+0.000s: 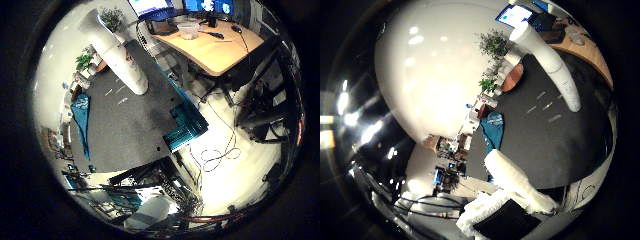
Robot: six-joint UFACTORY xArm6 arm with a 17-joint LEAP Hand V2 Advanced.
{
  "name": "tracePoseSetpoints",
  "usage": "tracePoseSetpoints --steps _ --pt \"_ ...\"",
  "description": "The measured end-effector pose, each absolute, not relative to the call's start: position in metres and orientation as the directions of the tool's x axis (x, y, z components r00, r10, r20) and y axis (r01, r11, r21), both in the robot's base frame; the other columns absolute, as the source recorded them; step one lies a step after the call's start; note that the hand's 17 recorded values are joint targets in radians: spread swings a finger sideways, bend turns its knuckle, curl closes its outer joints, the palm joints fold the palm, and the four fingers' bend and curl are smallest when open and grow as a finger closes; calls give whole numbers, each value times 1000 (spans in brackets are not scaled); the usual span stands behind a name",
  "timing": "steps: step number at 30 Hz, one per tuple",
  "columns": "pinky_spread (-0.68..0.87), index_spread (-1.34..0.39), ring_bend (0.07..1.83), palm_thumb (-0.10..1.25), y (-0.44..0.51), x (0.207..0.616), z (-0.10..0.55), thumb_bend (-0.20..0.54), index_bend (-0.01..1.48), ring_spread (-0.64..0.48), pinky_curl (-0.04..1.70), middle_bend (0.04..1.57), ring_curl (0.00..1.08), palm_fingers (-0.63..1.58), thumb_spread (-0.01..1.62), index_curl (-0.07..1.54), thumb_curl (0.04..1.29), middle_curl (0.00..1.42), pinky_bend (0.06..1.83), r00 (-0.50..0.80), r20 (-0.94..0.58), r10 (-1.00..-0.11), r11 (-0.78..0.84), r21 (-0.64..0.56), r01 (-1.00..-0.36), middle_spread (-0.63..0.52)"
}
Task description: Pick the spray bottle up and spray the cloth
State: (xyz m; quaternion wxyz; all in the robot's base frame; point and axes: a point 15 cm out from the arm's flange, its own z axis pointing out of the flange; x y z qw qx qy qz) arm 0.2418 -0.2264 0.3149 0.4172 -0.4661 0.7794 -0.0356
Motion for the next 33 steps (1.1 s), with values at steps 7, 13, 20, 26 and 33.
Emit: tracePoseSetpoints --steps 7,13,20,26,33 --pt "365 -178 379 592 -252 239 306 -18 139 192 320 270 274 30 1181 227 323 345 477 -231 -644 -729 591 -422 -687 195" --pt "366 -187 383 592 -271 249 310 -18 143 191 314 279 268 34 1181 232 324 344 478 -210 -683 -700 607 -413 -679 194" --pt "364 -198 378 585 -285 269 313 -20 148 191 308 294 260 46 1180 237 329 345 465 -157 -682 -714 561 -424 -711 182" --pt "349 -201 372 567 -294 287 311 -20 142 185 307 309 257 53 1171 238 330 346 451 -120 -696 -708 532 -414 -739 169" --pt "347 -202 369 546 -293 306 302 -21 144 175 303 318 257 54 1149 239 321 345 432 -80 -725 -684 502 -389 -772 177"
